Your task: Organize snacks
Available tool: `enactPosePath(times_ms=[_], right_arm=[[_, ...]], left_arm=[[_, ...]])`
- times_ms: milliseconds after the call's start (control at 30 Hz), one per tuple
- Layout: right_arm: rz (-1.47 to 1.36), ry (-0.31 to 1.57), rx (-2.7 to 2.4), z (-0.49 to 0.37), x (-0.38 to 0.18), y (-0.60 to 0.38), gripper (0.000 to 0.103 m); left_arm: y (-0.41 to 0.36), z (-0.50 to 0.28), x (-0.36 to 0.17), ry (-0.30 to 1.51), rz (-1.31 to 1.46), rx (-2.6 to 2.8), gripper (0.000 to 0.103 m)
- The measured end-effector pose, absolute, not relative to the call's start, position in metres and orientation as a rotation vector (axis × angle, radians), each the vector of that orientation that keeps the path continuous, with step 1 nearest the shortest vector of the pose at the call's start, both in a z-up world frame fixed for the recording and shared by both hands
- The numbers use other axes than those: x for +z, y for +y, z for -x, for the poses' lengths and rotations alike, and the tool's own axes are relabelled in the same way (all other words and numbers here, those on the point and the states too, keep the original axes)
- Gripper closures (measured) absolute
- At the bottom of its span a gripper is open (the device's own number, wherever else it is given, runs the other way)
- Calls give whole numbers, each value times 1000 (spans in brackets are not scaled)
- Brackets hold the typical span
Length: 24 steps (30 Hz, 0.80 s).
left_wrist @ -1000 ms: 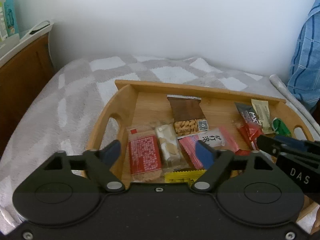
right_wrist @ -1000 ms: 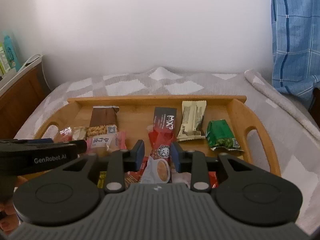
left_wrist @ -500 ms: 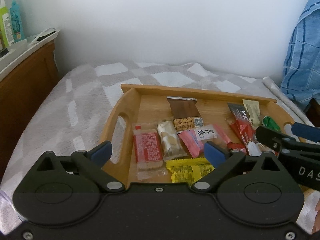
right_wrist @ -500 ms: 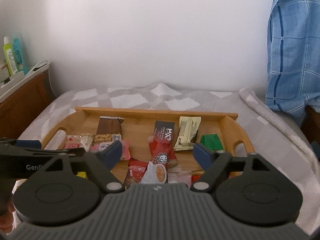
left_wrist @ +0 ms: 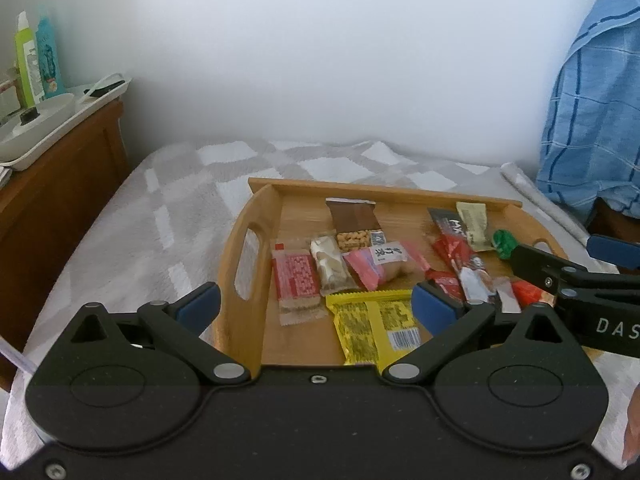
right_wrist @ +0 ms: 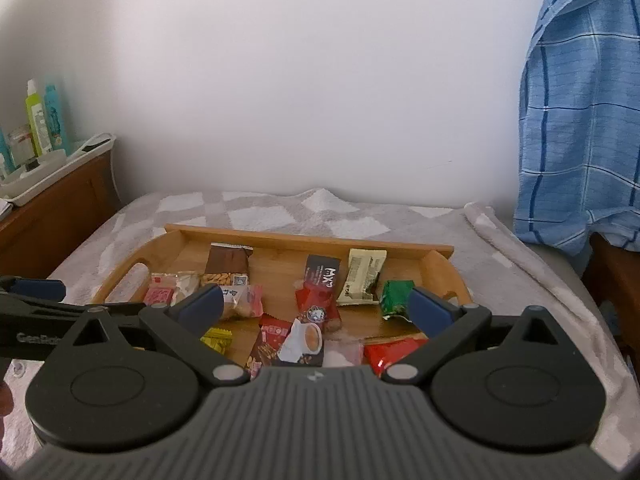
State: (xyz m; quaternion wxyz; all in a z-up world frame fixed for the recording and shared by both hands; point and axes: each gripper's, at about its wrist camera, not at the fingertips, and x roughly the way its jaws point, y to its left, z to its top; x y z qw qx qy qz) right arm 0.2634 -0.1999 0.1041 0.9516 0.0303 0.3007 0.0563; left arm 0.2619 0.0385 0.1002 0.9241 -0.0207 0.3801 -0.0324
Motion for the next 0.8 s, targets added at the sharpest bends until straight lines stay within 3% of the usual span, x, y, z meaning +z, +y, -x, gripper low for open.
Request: enactPosePath(times_ms=[467, 800], right_arm=[[-75, 555, 120, -209, 122, -215, 0], [-97, 508, 107, -137, 104, -227, 0]], left_arm=[[37, -193, 121, 729, 23, -73, 1], [37, -128, 96, 726, 35, -70, 1]])
